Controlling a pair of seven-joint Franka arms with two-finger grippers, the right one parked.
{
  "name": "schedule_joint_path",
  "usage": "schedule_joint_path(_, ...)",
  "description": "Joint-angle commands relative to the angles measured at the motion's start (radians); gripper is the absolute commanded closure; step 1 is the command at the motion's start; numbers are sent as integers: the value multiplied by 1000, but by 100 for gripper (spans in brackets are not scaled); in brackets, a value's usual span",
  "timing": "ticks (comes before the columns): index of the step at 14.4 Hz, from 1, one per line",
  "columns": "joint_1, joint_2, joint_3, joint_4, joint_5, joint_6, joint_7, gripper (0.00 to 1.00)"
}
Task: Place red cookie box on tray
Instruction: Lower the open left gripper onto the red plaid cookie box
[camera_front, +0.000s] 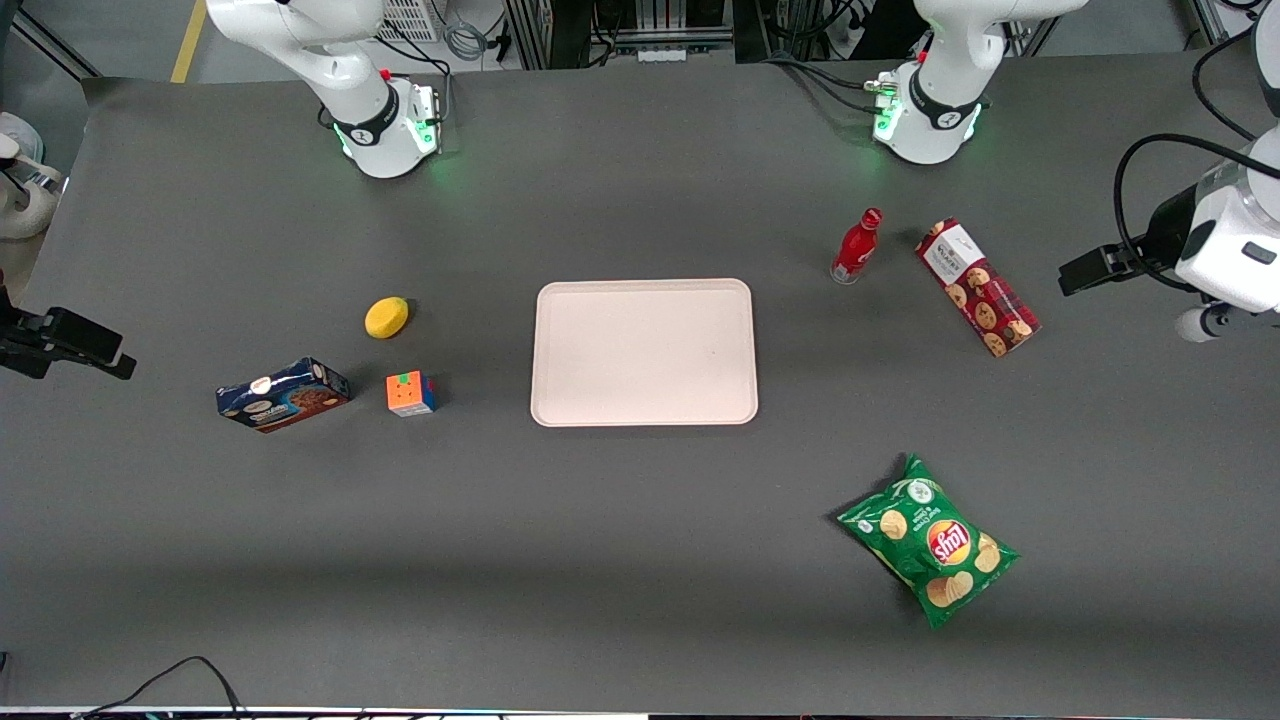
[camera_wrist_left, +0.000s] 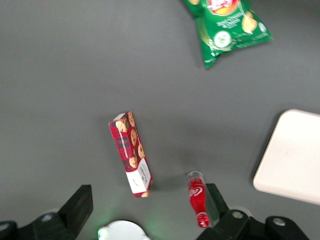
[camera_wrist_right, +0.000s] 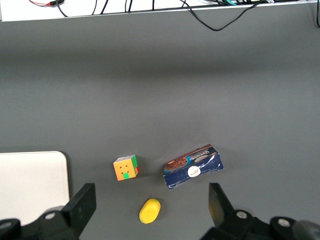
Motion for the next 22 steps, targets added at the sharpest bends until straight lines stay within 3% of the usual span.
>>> schedule_joint_path(1,2,-26,5,-64,-14,2,-136,0)
schedule_joint_path(4,10,-73,21,-158,-12,33,-134,0)
schedule_joint_path(10,10,-221,76,-503,-12,218,-94,0)
schedule_joint_path(14,10,-322,137,-808,-12,462,-50,0)
schedule_joint_path(16,10,-323,192,-893,-12,532,-16,0)
schedule_joint_path(22,5,-323,194,-1098,-28,762,-42,0)
